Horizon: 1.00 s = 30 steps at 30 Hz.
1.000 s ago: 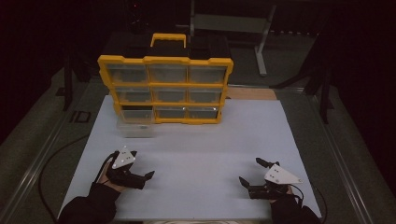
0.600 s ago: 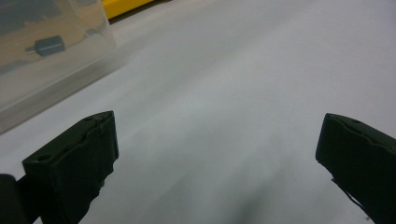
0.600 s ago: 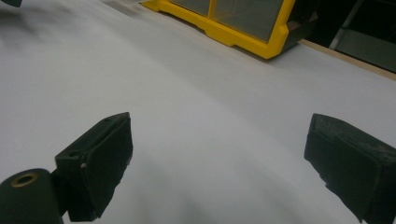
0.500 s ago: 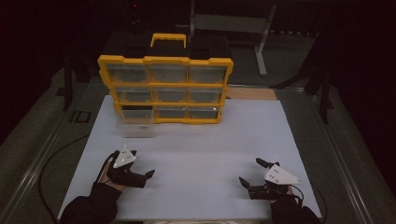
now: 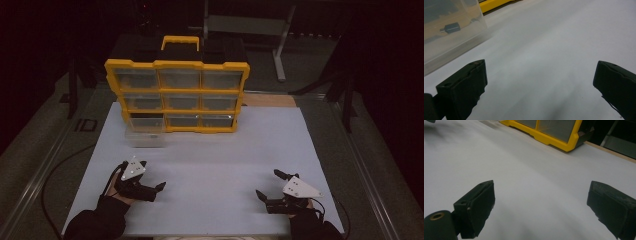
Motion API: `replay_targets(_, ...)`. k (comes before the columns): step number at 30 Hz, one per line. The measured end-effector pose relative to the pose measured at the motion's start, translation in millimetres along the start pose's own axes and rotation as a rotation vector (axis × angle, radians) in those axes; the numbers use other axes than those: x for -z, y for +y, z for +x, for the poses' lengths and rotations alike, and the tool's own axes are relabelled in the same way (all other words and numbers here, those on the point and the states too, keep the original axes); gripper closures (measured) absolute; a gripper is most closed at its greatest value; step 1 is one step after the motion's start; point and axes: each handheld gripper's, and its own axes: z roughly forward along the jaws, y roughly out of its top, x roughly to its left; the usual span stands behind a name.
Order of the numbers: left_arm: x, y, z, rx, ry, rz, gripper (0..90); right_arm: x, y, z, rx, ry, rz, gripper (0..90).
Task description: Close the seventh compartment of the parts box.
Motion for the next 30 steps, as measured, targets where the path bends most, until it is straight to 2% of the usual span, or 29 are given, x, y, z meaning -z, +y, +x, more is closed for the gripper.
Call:
replay_targets(6, 1.0, 2.3, -0.3, -0.011, 0.003, -0.005, 0.0, 1.0, -0.1, -0.2, -0.009, -0.002, 0.0, 8.2)
replay_targets(8, 2.8, 3.6, 0.9, -0.003, -0.003, -0.013, 0.0, 1.1, 0.1, -0.1, -0.006, -0.003, -0.001, 8.2)
replay_targets(21, 19.9, 18.5, 2.3, -0.002, 0.031, -0.052, 0.0, 2.1, 0.8, 0.3, -0.006, -0.007, -0.006, 8.3)
replay_targets(25, 28.6, 27.8, 4.7, 0.01, 0.059, -0.075, 0.0, 1.9, 0.4, -0.2, -0.01, -0.01, -0.004, 8.2)
replay_targets(27, 30.0, 30.9, 4.9, 0.005, 0.088, -0.07, 0.0, 1.8, 0.4, -0.2, -0.01, -0.01, -0.003, 8.2)
replay_targets(30, 32.8, 37.0, 6.3, 0.003, 0.1, -0.068, 0.0, 1.7, 0.4, -0.4, -0.013, -0.011, -0.002, 8.2)
